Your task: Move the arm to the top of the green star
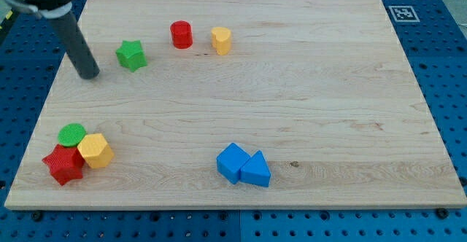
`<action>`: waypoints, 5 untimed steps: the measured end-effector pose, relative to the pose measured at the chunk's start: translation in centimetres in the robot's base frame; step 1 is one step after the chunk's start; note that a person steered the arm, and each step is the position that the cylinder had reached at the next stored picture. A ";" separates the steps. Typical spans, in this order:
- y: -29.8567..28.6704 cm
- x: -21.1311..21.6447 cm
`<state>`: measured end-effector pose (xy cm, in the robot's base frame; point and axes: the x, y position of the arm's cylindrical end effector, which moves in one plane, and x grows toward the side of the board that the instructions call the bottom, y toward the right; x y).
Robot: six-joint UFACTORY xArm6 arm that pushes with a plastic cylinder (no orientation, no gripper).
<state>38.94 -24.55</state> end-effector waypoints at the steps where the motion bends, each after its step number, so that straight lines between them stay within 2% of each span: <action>1: 0.2 -5.7; 2: 5.1 -9.8; 3: 6.3 -9.9; 5: 6.3 -5.3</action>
